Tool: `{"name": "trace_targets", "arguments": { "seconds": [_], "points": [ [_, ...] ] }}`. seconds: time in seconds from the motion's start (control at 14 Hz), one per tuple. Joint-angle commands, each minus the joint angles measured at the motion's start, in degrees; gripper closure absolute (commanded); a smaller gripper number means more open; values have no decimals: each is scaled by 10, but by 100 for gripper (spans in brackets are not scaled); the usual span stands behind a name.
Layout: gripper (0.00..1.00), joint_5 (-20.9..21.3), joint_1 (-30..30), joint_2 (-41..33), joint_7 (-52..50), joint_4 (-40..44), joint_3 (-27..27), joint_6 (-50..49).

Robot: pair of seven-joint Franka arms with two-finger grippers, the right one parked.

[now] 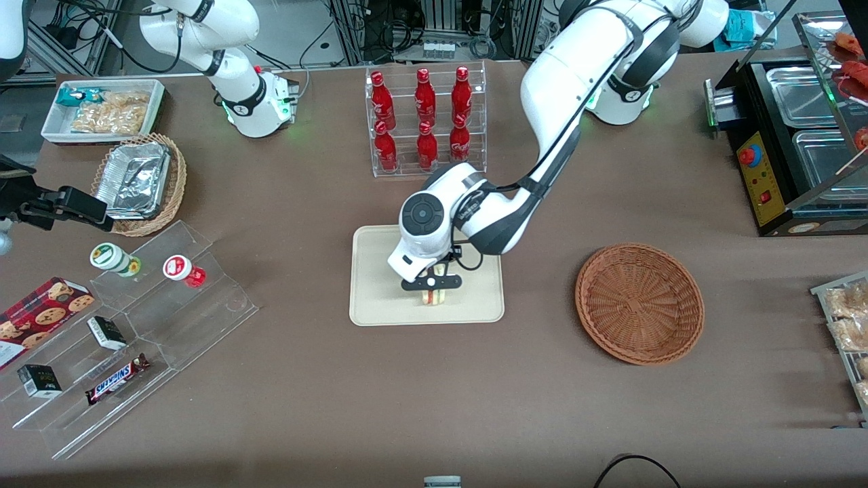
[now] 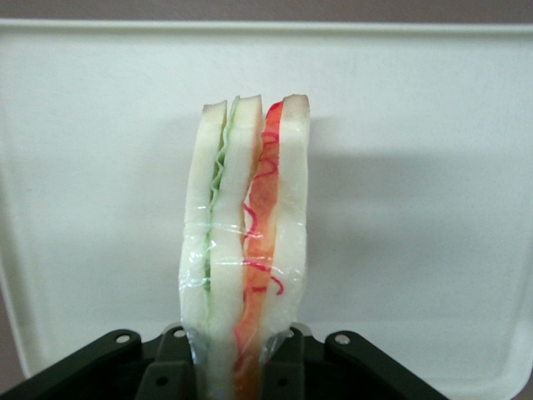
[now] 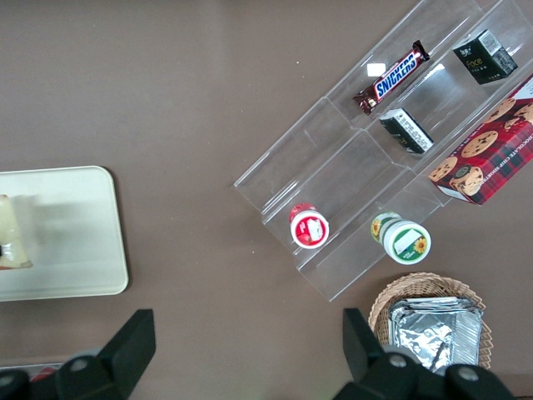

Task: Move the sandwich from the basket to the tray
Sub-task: 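Lower the sandwich onto the tray and open the left gripper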

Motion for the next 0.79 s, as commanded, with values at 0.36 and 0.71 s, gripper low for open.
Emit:
{"name": "trace_targets", "arguments": {
  "seconds": [0.36, 0.71],
  "points": [
    [0, 7, -10, 11, 7, 24, 8, -6],
    [0, -1, 57, -86, 12, 22, 8, -114]
  ]
}}
